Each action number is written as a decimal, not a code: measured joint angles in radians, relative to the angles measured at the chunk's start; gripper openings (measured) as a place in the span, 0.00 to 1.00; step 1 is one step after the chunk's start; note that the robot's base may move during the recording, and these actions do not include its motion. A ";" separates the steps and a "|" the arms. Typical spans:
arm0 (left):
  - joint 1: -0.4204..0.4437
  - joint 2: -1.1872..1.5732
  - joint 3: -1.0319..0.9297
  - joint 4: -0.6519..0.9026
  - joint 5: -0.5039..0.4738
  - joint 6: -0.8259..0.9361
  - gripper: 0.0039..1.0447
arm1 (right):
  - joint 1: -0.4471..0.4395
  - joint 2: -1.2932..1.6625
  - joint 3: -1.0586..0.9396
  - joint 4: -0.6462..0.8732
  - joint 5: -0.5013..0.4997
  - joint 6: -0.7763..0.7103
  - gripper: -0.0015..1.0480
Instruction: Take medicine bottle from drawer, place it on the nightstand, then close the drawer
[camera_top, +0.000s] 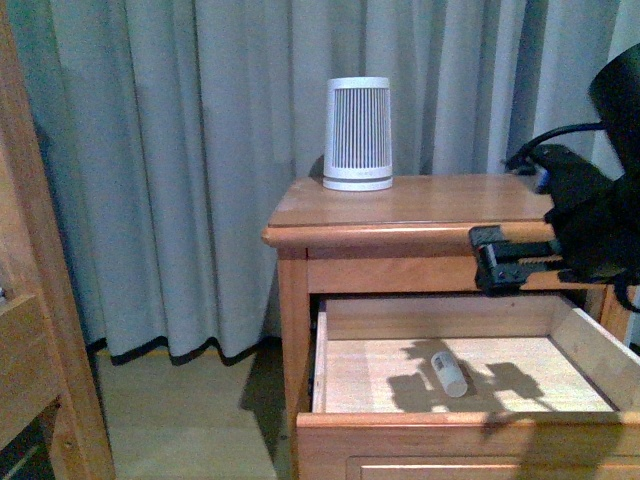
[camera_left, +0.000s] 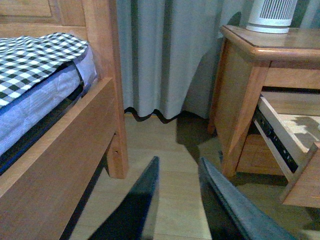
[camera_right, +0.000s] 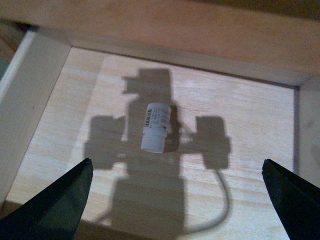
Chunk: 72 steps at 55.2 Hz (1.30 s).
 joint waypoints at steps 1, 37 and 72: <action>0.000 0.000 0.000 0.000 0.000 0.000 0.38 | 0.008 0.022 0.002 0.018 0.008 -0.009 1.00; 0.000 0.000 0.000 0.000 0.000 0.001 0.94 | 0.054 0.326 0.177 0.089 -0.055 -0.006 1.00; 0.000 0.000 0.000 0.000 0.000 0.001 0.94 | 0.022 0.430 0.288 0.039 -0.068 0.039 1.00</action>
